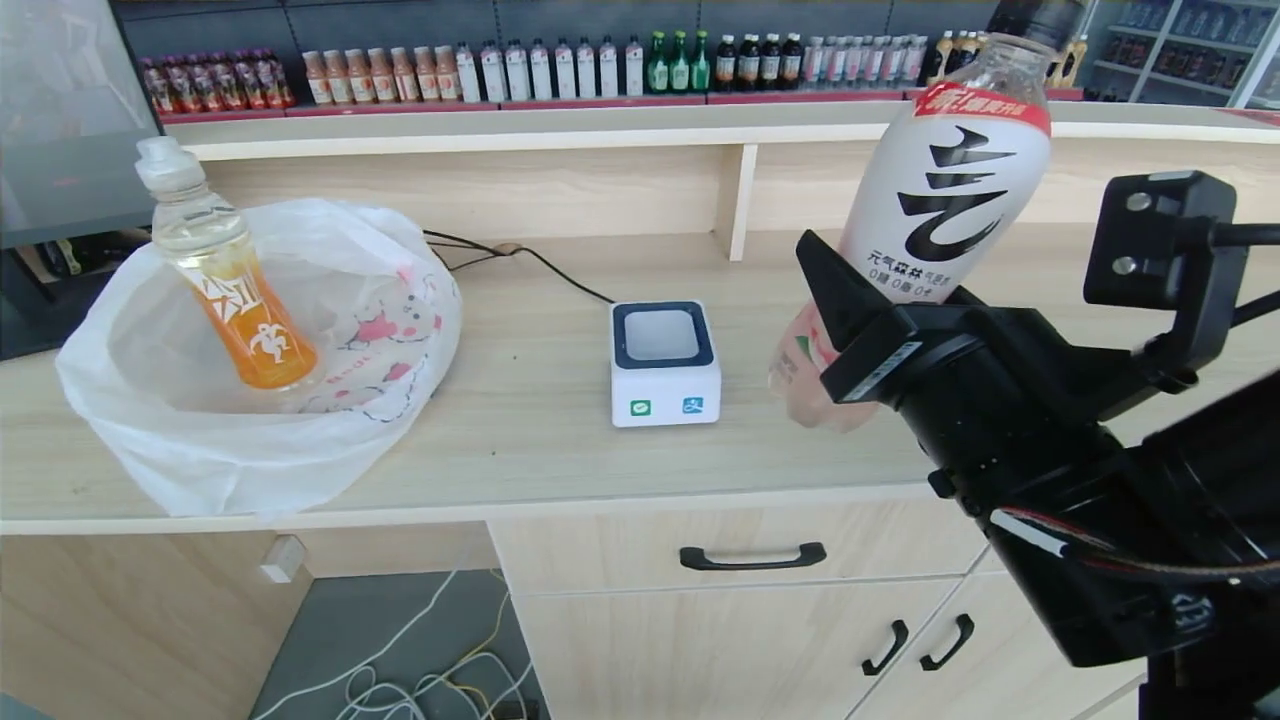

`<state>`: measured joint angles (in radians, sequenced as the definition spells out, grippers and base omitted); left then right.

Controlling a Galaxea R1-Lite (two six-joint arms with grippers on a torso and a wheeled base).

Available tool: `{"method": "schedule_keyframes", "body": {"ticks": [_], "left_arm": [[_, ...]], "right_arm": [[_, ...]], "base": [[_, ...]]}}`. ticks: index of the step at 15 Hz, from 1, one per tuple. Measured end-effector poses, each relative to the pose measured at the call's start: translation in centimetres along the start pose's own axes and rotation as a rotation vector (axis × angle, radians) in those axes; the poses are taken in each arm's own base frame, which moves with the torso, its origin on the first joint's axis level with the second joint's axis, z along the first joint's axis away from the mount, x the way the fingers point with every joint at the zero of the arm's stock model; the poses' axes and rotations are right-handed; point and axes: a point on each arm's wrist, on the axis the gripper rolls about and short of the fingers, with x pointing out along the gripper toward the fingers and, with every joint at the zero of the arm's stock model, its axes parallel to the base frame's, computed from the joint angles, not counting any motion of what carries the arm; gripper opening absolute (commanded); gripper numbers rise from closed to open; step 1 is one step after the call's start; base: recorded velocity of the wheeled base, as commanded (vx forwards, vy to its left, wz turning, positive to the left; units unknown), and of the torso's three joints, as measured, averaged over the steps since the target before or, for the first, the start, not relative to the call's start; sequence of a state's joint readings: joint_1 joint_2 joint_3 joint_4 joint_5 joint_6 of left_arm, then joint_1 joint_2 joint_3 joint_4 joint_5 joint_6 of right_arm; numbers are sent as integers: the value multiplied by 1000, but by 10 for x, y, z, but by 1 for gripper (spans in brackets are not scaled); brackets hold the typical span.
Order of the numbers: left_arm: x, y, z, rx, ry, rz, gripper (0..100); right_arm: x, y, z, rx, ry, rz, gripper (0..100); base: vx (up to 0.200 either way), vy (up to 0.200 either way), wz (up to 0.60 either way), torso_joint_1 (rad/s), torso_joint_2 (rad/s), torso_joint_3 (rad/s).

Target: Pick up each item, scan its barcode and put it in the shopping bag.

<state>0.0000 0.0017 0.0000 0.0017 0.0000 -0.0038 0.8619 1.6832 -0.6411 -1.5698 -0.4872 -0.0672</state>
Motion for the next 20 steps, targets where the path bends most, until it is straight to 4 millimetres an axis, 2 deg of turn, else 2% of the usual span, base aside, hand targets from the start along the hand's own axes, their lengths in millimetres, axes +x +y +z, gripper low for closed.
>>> {"method": "schedule_keyframes", "body": {"ticks": [7, 16, 18, 20], "left_arm": [[0, 0, 0, 1, 0, 0, 100], [0, 0, 0, 4, 0, 0, 100], [0, 0, 0, 3, 0, 0, 100], [0, 0, 0, 3, 0, 0, 100]], "right_arm": [[-2, -1, 1, -1, 1, -1, 0], [0, -2, 5, 52, -14, 12, 0], [2, -7, 6, 69, -22, 29, 0], [13, -25, 6, 63, -38, 38, 0]], "base": [[0, 200, 0, 3, 5, 2], [0, 0, 0, 0, 0, 0], [0, 0, 0, 0, 0, 0], [0, 0, 0, 0, 0, 0]]}}
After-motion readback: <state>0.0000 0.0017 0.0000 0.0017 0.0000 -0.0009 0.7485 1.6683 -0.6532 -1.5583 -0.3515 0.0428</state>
